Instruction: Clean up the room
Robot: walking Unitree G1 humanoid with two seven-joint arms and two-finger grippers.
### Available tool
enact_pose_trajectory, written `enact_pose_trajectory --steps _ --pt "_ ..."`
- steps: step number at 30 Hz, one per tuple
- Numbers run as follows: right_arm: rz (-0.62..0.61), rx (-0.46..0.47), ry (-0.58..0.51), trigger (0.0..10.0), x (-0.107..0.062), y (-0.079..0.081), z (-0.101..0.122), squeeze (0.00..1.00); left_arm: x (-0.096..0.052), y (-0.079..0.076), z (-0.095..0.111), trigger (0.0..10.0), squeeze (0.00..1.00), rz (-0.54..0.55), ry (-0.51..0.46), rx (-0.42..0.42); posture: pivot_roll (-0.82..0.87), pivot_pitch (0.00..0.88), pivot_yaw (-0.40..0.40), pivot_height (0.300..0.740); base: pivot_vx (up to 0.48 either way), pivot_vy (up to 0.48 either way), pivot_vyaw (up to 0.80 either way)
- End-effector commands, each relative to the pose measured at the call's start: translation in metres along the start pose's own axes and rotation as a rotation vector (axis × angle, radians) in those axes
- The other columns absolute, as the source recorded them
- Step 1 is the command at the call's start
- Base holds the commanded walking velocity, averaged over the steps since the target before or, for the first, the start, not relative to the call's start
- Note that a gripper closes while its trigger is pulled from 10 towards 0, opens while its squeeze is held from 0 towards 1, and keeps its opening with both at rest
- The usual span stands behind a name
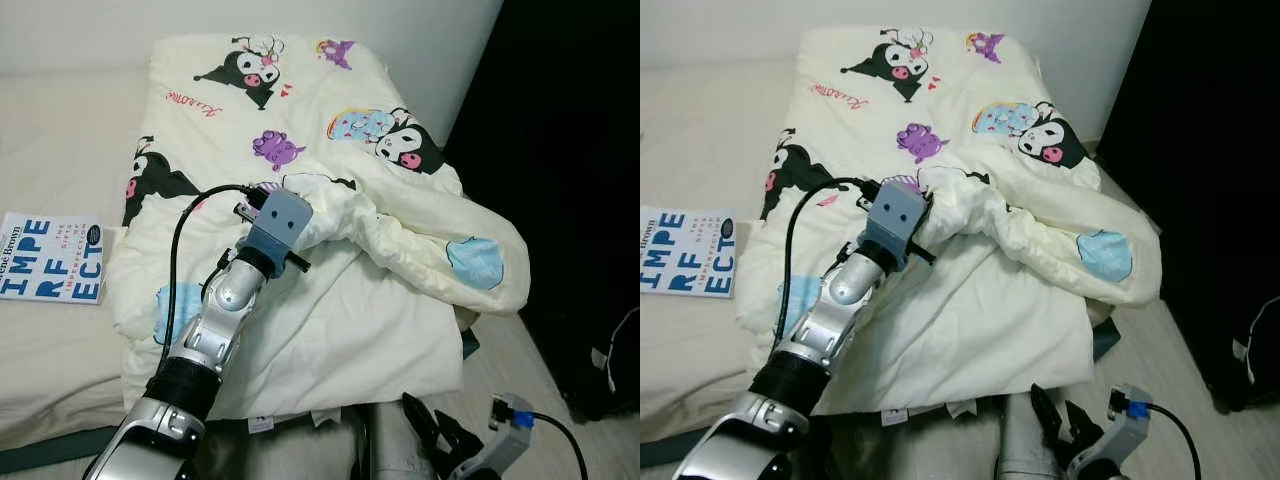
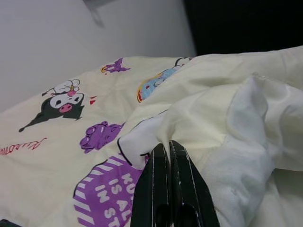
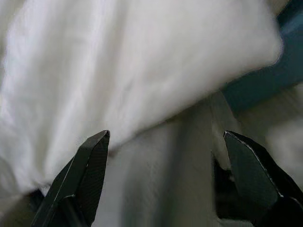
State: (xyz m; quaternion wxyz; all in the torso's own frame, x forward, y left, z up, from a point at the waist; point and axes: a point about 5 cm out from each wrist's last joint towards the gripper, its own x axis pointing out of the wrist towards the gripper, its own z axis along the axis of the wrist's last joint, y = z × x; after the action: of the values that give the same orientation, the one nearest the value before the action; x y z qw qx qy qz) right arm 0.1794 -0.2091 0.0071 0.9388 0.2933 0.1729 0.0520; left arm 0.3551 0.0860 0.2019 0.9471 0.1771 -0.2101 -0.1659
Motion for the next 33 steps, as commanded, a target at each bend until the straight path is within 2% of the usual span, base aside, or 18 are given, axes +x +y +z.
enact_pose_trajectory --steps 1,2,3,5,7,9,10,11,13,16,18,20,21,22,23,24,28,33 --pt "-0.025 -0.006 0.002 10.0 -0.006 -0.007 -0.003 0.0 -0.004 0.0 -0.005 10.0 0.0 -0.017 0.013 0.016 -0.18 0.204 0.002 0.471 0.0 0.0 0.0" --pt "-0.058 -0.01 -0.007 10.0 -0.015 -0.021 0.001 0.0 -0.003 -0.001 -0.004 10.0 0.0 -0.026 0.006 0.017 -0.19 0.207 0.005 0.471 0.0 0.0 0.0" --pt "-0.058 -0.01 -0.007 10.0 -0.015 -0.021 0.001 0.0 -0.003 -0.001 -0.004 10.0 0.0 -0.026 0.006 0.017 -0.19 0.207 0.005 0.471 0.0 0.0 0.0" --pt "-0.108 -0.002 -0.005 10.0 -0.026 -0.039 0.002 0.0 -0.002 -0.002 -0.003 10.0 0.0 -0.029 0.006 0.012 -0.2 0.211 0.007 0.471 0.0 0.0 0.0" --pt "-0.143 0.017 -0.012 10.0 -0.032 -0.049 0.004 0.0 -0.003 -0.003 -0.005 10.0 0.0 -0.032 0.012 0.006 -0.2 0.213 0.004 0.471 0.0 0.0 0.0" --pt "-0.191 0.045 -0.06 10.0 -0.037 -0.056 0.01 0.0 -0.004 -0.005 -0.006 10.0 0.0 -0.04 0.014 0.002 -0.22 0.215 0.002 0.471 0.0 0.0 0.0" --pt "-0.292 0.086 -0.153 10.0 -0.046 -0.07 0.019 0.0 -0.005 -0.01 -0.008 10.0 0.0 -0.052 0.017 -0.004 -0.23 0.215 0.003 0.471 0.0 0.0 0.0" --pt "-0.305 0.115 -0.205 10.0 -0.049 -0.072 0.024 0.0 -0.006 -0.012 -0.008 10.0 0.0 -0.058 0.018 -0.007 -0.23 0.216 0.003 0.471 0.0 0.0 0.0" --pt "-0.303 0.131 -0.232 10.0 -0.05 -0.071 0.026 0.0 -0.006 -0.013 -0.009 10.0 0.0 -0.06 0.019 -0.009 -0.23 0.216 0.006 0.471 0.0 0.0 0.0" --pt "-0.193 0.263 -0.335 10.0 -0.038 -0.058 0.031 0.0 -0.006 -0.014 -0.009 10.0 0.0 -0.062 0.021 -0.012 -0.23 0.219 0.017 0.471 0.0 0.0 0.0" --pt "-0.15 0.291 -0.346 10.0 -0.034 -0.053 0.032 0.0 -0.005 -0.014 -0.009 10.0 0.0 -0.062 0.02 -0.013 -0.23 0.219 0.017 0.471 0.0 0.0 0.0" --pt "-0.014 0.321 -0.308 10.0 -0.014 -0.035 0.025 0.0 -0.004 -0.012 -0.007 10.0 0.0 -0.064 0.016 -0.008 -0.2 0.223 0.026 0.471 0.0 0.0 0.0" --pt "0.023 0.323 -0.289 10.0 -0.006 -0.029 0.022 0.0 -0.004 -0.011 -0.007 10.0 0.0 -0.064 0.014 -0.005 -0.2 0.223 0.03 0.471 0.0 0.0 0.0" --pt "0.023 0.323 -0.289 10.0 -0.006 -0.029 0.022 0.0 -0.004 -0.011 -0.007 10.0 0.0 -0.064 0.014 -0.005 -0.2 0.223 0.03 0.471 0.0 0.0 0.0" --pt "0.092 0.319 -0.253 10.0 0.009 -0.019 0.019 0.0 -0.005 -0.007 -0.006 10.0 0.0 -0.062 0.012 0.003 -0.18 0.228 0.037 0.471 0.0 0.0 0.0" --pt "0.12 0.33 -0.24 10.0 0.015 -0.016 0.018 0.0 -0.005 -0.005 -0.006 10.0 0.0 -0.061 0.012 0.007 -0.18 0.231 0.04 0.471 0.0 0.0 0.0" --pt "0.177 0.35 -0.198 10.0 0.028 -0.011 0.016 0.0 -0.007 -0.004 -0.007 10.0 0.0 -0.063 0.016 0.015 -0.17 0.234 0.042 0.471 0.0 0.0 0.0" --pt "0.172 0.368 -0.169 10.0 0.037 -0.012 0.013 0.0 -0.011 -0.003 -0.008 10.0 0.0 -0.069 0.018 0.025 -0.14 0.248 0.045 0.471 0.0 0.0 0.0"
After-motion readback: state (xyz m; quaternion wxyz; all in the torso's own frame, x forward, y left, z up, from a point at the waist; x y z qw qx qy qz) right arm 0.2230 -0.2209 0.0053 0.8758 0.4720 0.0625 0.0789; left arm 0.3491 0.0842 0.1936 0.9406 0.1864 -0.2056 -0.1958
